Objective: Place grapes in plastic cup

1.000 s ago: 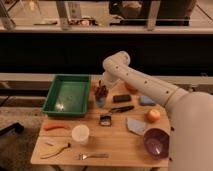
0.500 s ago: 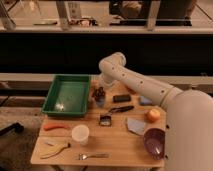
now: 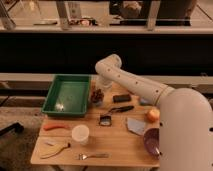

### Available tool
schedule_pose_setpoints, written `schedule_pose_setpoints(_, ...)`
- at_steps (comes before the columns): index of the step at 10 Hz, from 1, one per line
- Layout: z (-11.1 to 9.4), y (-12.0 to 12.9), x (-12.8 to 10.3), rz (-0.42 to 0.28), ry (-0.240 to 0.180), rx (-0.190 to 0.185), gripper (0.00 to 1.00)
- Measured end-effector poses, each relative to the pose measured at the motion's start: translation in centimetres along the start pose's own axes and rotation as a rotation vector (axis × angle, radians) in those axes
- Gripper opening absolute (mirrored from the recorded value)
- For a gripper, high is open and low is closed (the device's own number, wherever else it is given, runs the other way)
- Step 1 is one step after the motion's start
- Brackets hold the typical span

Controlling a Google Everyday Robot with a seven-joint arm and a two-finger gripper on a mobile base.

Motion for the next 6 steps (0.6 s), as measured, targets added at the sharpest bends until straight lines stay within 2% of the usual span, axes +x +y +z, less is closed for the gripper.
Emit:
schedule_pose_setpoints(3, 0.23, -0.39, -0.39, -0.021, 0.010, -0.037, 0.03)
schedule_pose_setpoints(6, -0.58, 0.03, 0.54, -0.023, 0.041, -0.065, 0.03)
